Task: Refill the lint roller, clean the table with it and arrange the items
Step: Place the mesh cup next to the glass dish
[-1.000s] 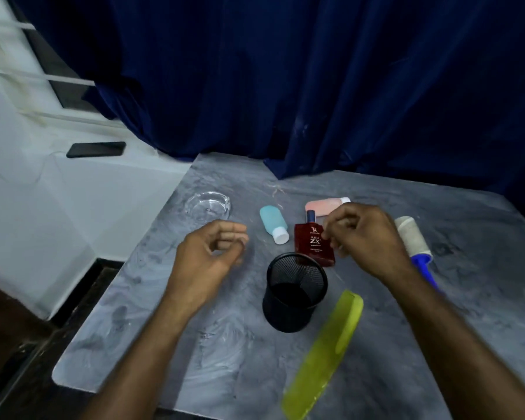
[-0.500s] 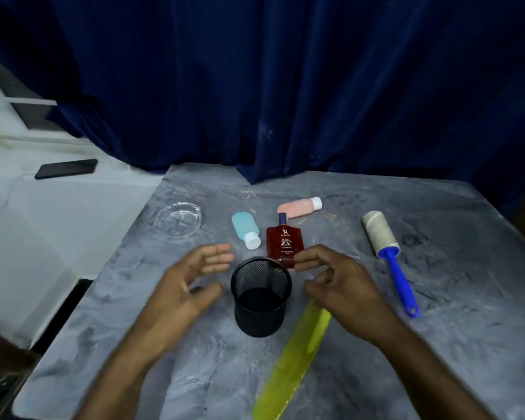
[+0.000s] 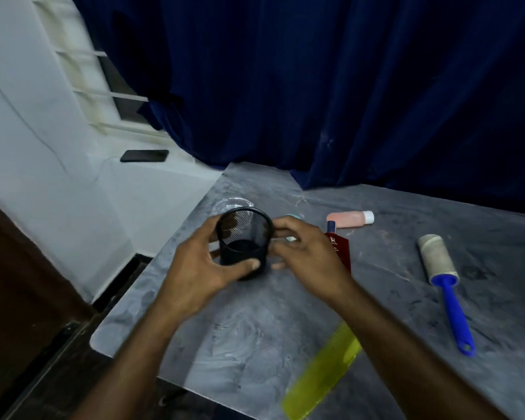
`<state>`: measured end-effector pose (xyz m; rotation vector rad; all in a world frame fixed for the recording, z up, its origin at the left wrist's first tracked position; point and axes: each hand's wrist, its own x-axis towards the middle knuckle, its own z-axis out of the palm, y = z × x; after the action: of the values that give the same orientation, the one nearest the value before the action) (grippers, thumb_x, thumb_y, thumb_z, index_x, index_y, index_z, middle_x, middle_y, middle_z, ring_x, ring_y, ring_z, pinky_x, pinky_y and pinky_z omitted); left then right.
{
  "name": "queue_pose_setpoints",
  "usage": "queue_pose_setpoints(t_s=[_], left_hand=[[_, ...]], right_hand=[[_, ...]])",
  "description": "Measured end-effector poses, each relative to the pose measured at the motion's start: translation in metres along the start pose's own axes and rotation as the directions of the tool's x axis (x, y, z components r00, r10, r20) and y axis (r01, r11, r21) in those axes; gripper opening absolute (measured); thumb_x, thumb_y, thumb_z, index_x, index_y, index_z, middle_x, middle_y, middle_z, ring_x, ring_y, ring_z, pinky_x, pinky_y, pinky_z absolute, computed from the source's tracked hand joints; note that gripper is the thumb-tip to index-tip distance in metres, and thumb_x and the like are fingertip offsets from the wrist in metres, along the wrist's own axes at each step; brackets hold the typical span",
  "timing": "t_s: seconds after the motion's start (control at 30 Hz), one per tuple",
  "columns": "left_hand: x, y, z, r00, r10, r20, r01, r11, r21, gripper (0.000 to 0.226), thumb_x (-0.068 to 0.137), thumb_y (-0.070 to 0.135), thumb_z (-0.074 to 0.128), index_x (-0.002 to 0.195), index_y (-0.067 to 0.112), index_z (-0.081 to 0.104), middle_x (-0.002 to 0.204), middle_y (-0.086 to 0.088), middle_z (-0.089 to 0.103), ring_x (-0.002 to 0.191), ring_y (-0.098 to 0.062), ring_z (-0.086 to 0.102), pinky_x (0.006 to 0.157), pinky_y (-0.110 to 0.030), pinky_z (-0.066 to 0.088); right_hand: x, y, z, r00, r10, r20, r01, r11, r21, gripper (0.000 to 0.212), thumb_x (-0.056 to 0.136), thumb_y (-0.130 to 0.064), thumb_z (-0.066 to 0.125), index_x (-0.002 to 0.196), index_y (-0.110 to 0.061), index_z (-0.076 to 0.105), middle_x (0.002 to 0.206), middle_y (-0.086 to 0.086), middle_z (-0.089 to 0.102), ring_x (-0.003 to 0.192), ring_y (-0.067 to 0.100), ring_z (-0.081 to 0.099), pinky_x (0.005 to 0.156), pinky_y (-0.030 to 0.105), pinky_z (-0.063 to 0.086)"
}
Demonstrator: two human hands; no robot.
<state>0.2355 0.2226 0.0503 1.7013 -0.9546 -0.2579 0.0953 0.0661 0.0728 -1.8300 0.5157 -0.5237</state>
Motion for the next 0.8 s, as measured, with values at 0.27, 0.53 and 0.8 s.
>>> queue_pose_setpoints(t_s=[0.27,0.53,0.8], left_hand=[[0.033,-0.041,-0.027,0.986,-0.118,-0.115,0.132,0.984,0.118,0.07,0.066,0.033,0.101,0.128,0.026,0.068,0.106,0.028,0.076,0.1,0.022,0.065,0.078,0.004,0.047],[0.029,-0.058,-0.019,0.976,-0.168,-0.141,0.191,0.968,0.165,0.074,0.066,0.032,0.101,0.132,0.023,0.068,0.115,0.012,0.077,0.097,0.019,0.065,0.078,0.004,0.045],[0.017,-0.062,-0.019,0.972,-0.176,-0.156,0.202,0.964,0.172,0.076,0.067,0.03,0.101,0.135,0.023,0.067,0.119,0.011,0.076,0.103,0.012,0.067,0.083,-0.001,0.047]], right_hand=[[0.063,0.006,0.05,0.998,0.035,0.056,-0.032,0.998,-0.048,0.032,0.089,-0.007,0.067,0.119,-0.015,0.071,0.11,0.006,0.074,0.098,0.025,0.075,0.076,0.043,0.067],[0.066,0.018,0.052,0.989,0.1,0.105,-0.09,0.992,-0.093,0.034,0.086,-0.006,0.068,0.119,-0.016,0.07,0.103,0.001,0.072,0.095,0.028,0.076,0.082,0.049,0.065],[0.059,0.025,0.05,0.986,0.095,0.139,-0.079,0.99,-0.114,0.04,0.087,-0.009,0.069,0.125,-0.019,0.069,0.115,0.006,0.074,0.101,0.022,0.074,0.086,0.046,0.064]])
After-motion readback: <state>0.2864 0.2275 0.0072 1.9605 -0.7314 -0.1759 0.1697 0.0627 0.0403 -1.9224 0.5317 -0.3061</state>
